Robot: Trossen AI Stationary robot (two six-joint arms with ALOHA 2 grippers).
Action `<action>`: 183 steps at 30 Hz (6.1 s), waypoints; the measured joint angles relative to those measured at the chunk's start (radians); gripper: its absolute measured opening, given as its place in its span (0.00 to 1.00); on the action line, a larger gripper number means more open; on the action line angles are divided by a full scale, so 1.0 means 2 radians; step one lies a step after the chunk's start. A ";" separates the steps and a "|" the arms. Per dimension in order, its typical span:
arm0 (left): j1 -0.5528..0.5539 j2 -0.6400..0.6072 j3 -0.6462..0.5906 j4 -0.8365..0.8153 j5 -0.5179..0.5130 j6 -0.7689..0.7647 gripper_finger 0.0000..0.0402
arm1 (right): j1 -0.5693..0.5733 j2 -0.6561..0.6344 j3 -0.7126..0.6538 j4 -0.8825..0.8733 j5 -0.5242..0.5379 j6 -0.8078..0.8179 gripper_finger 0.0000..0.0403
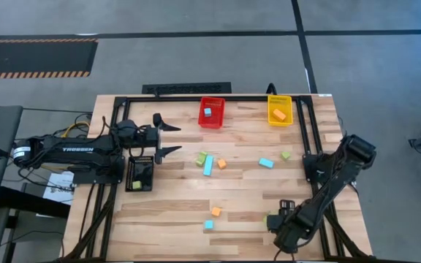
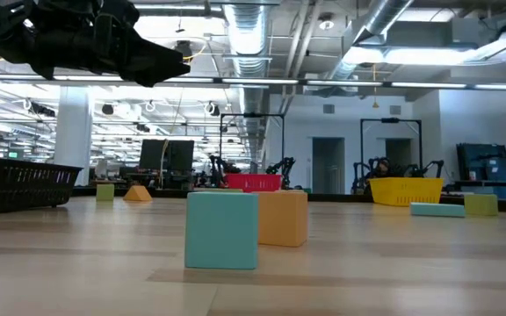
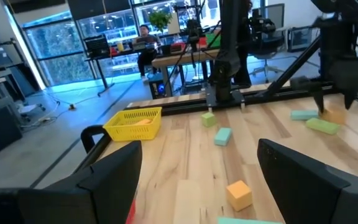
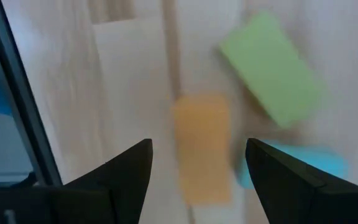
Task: Sort & place blocks by color
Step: Put the orange block into the yellow bin, then put the green block into the black bin
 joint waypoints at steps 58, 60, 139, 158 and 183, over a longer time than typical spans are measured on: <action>0.000 0.000 0.000 -0.031 -0.040 -0.075 0.76 | -0.884 -0.065 0.000 0.014 0.254 -0.425 0.32; 0.000 0.000 0.000 -0.040 -0.049 -0.072 0.76 | -0.891 -0.047 0.000 0.008 0.266 -0.437 0.32; 0.000 0.000 0.000 -0.028 -0.075 -0.116 0.76 | -0.512 -0.249 -0.290 -0.061 0.135 -0.052 0.66; 0.000 0.000 0.000 -0.028 -0.075 -0.116 0.76 | -0.516 -0.247 -0.257 -0.022 0.157 -0.126 0.29; -0.008 0.000 0.000 -0.064 -0.073 -0.113 0.76 | -0.492 -0.147 -0.178 0.580 0.014 -0.391 0.32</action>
